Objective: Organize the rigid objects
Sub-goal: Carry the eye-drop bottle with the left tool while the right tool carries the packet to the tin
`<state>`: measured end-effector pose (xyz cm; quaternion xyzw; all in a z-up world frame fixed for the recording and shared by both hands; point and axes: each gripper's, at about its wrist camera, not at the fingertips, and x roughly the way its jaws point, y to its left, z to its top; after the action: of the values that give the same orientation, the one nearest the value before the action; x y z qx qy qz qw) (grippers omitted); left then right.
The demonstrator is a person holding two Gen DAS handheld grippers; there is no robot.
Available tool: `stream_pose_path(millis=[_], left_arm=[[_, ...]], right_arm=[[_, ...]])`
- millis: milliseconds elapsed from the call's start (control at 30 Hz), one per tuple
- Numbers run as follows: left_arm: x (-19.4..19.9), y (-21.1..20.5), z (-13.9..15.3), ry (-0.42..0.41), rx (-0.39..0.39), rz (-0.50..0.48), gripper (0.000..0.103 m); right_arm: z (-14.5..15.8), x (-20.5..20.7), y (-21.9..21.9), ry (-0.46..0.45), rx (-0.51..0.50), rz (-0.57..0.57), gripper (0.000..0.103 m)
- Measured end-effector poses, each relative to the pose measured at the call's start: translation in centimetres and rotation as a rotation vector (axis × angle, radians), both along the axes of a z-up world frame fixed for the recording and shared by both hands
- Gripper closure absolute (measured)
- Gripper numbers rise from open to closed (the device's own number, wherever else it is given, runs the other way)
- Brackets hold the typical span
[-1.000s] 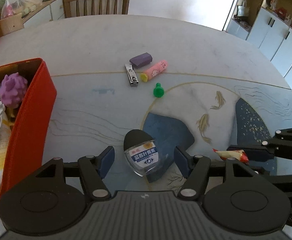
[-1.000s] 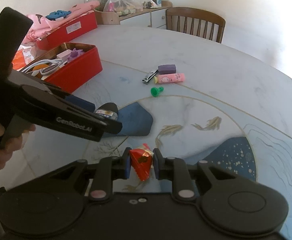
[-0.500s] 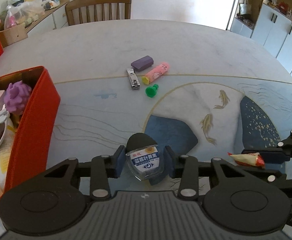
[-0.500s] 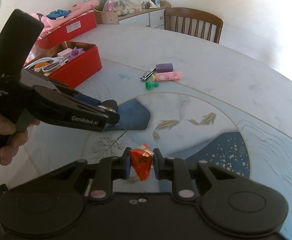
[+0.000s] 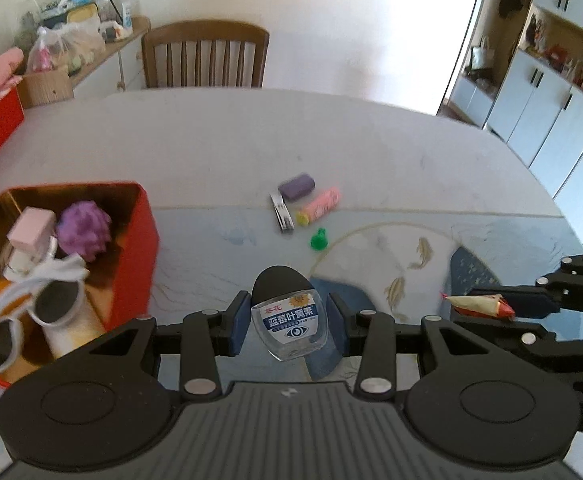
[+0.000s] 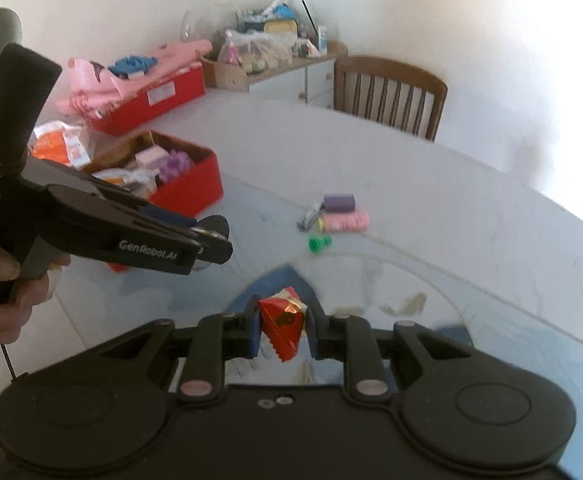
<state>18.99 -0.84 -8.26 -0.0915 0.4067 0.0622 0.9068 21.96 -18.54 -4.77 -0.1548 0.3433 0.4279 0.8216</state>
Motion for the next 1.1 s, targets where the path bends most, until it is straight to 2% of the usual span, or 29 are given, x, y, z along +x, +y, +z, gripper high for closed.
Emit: stream_pose_path(millis=[267,567,833,1100], left_arm=[[-1.9,3.2,3.6,-0.049,0.003,0.006,0.063],[-4.1,8.9,6.2,-0.106,0.034,0.026,0.063],[-5.3,15.1,5.9,-0.088,0.033,0.072,0.063],[-5.5,20.1,4.0,-0.043,0.019,0.085,0.063]], right_arm=[[2.8,-0.8,3.2,-0.020,0.051,0.019,0.082],[4.5,-2.2,9.3,-0.054,0.069,0.063,0.082],[4.4,-3.4,14.4,-0.068,0.052,0.069,0.082],[2.9,-3.0,18.7,-0.048,0.024,0.031,0.082]])
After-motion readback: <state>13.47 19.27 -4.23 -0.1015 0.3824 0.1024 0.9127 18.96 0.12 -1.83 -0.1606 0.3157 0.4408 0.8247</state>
